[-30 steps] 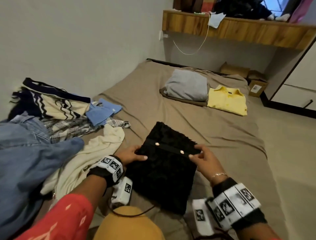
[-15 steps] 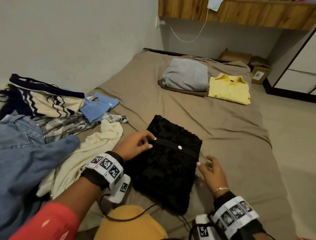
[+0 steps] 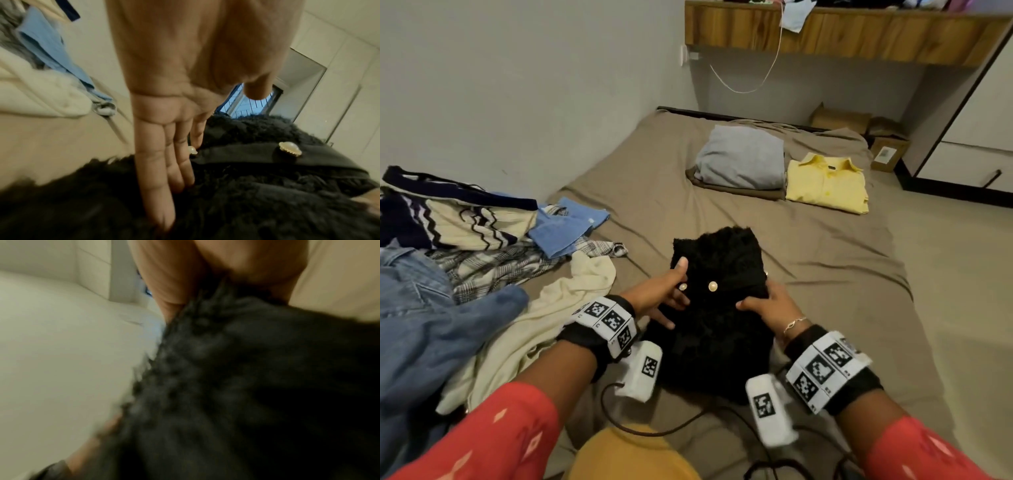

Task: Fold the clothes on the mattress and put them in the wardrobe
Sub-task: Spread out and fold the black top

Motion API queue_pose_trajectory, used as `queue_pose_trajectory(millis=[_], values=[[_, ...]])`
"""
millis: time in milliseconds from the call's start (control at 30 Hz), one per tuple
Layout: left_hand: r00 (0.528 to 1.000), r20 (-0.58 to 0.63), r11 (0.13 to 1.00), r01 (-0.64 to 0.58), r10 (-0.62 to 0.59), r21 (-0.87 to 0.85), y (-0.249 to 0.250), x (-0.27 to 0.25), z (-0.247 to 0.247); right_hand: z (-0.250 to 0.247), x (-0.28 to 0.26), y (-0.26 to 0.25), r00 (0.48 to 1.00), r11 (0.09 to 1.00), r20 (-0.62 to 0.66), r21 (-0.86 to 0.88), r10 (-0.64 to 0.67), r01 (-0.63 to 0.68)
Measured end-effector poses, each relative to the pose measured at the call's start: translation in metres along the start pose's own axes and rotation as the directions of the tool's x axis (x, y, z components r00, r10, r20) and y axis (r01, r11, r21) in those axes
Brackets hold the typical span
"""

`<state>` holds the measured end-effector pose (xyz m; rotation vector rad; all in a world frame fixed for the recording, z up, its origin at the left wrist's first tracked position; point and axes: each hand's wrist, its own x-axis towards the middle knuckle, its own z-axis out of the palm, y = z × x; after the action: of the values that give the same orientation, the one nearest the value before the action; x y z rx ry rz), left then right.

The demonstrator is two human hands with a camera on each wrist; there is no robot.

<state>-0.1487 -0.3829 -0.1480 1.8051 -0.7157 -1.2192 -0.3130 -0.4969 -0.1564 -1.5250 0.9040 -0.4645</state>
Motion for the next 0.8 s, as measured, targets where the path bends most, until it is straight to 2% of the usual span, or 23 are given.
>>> queue_pose_trajectory(millis=[67, 100, 133, 200, 233, 267, 300, 333, 367, 433, 500, 533, 567, 600, 633, 667, 700, 733, 800], values=[[0.996, 0.043, 0.983, -0.065, 0.073, -0.173, 0.019, 0.003, 0.016, -0.024, 0.0, -0.034, 0.983, 0.955, 0.04, -0.231, -0.181, 0.185], [0.99, 0.066, 0.957, -0.099, 0.121, -0.272, 0.028, 0.006, 0.026, -0.036, -0.003, -0.052, 0.958, 0.865, 0.078, -0.414, -0.275, 0.282], [0.983, 0.085, 0.917, -0.12, 0.163, -0.38, 0.037, 0.01, 0.036, -0.048, -0.006, -0.067, 0.933, 0.712, 0.134, -0.613, -0.334, 0.343], [0.969, 0.117, 0.798, -0.108, 0.218, -0.593, 0.045, 0.017, 0.056, -0.066, -0.017, -0.083, 0.902, 0.314, 0.242, -0.878, -0.358, 0.361], [0.965, 0.138, 0.738, -0.075, 0.223, -0.671, 0.048, 0.018, 0.068, -0.072, -0.024, -0.083, 0.872, 0.133, 0.289, -0.921, -0.396, 0.366], [0.964, 0.166, 0.686, -0.02, 0.205, -0.727, 0.045, 0.022, 0.078, -0.075, -0.03, -0.075, 0.818, -0.014, 0.35, -0.922, -0.457, 0.387], [0.964, 0.203, 0.644, 0.047, 0.17, -0.764, 0.037, 0.026, 0.089, -0.077, -0.037, -0.061, 0.8, -0.093, 0.395, -0.913, -0.453, 0.398], [0.964, 0.23, 0.611, 0.104, 0.131, -0.784, 0.03, 0.027, 0.099, -0.077, -0.044, -0.041, 0.819, -0.124, 0.403, -0.913, -0.408, 0.388], [0.966, 0.244, 0.617, 0.14, 0.088, -0.774, 0.015, 0.029, 0.109, -0.078, -0.05, -0.017, 0.827, -0.162, 0.422, -0.906, -0.371, 0.39], [0.969, 0.236, 0.735, 0.215, -0.076, -0.643, -0.018, 0.032, 0.118, -0.077, -0.062, 0.034, 0.871, -0.163, 0.445, -0.894, -0.209, 0.418], [0.957, 0.174, 0.852, 0.288, -0.234, -0.437, -0.045, 0.032, 0.115, -0.076, -0.072, 0.078, 0.908, -0.05, 0.418, -0.907, -0.009, 0.418], [0.963, 0.099, 0.889, 0.269, -0.25, -0.37, -0.051, 0.036, 0.109, -0.079, -0.076, 0.088, 0.908, -0.002, 0.419, -0.908, -0.016, 0.419], [0.976, -0.038, 0.929, 0.19, -0.213, -0.318, -0.049, 0.038, 0.104, -0.085, -0.08, 0.088, 0.902, 0.072, 0.429, -0.899, -0.057, 0.432], [0.967, -0.222, 0.97, 0.074, -0.127, -0.232, -0.044, 0.042, 0.097, -0.093, -0.083, 0.08, 0.887, 0.214, 0.453, -0.861, -0.092, 0.462], [0.924, -0.383, 0.993, -0.019, -0.027, -0.118, -0.038, 0.046, 0.089, -0.104, -0.08, 0.071, 0.883, 0.346, 0.455, -0.815, -0.113, 0.464], [0.875, -0.481, 0.996, -0.08, 0.051, -0.039, -0.027, 0.046, 0.084, -0.115, -0.074, 0.061, 0.892, 0.448, 0.407, -0.772, -0.194, 0.45], [0.852, -0.513, 0.993, -0.114, 0.105, 0.013, -0.02, 0.049, 0.082, -0.126, -0.066, 0.053, 0.91, 0.556, 0.323, -0.721, -0.259, 0.414], [0.859, -0.499, 0.992, -0.123, 0.115, 0.018, -0.012, 0.051, 0.081, -0.138, -0.056, 0.047, 0.931, 0.623, 0.205, -0.696, -0.302, 0.356], [0.93, -0.367, 0.998, -0.037, 0.014, -0.055, -0.002, 0.054, 0.084, -0.161, -0.031, 0.044, 0.949, 0.69, 0.042, -0.677, -0.312, 0.257]])
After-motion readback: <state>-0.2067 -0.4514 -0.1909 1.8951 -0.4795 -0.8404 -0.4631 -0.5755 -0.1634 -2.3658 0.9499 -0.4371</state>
